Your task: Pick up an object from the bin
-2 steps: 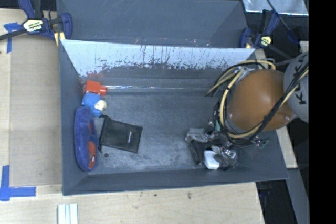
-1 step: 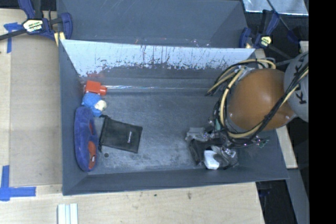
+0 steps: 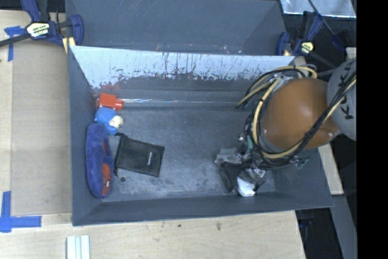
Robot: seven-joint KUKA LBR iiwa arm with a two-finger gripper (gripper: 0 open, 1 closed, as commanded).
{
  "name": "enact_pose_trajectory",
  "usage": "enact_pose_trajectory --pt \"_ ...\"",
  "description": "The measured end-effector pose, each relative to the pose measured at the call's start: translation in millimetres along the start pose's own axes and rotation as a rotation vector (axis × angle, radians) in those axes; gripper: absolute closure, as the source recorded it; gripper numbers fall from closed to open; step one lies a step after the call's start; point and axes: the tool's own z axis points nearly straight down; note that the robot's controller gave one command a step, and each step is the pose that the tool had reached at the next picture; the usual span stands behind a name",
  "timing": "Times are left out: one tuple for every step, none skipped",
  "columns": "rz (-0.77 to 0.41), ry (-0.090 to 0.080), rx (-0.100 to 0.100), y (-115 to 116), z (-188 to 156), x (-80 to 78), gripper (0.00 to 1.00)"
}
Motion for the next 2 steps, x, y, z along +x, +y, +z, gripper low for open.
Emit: enact_pose_trajectory --pt "-0.002 0.014 -0.014 -2 -8 -5.1 1.00" --pt "0.000 0.025 -0.018 -4 -63 -7.4 1.00"
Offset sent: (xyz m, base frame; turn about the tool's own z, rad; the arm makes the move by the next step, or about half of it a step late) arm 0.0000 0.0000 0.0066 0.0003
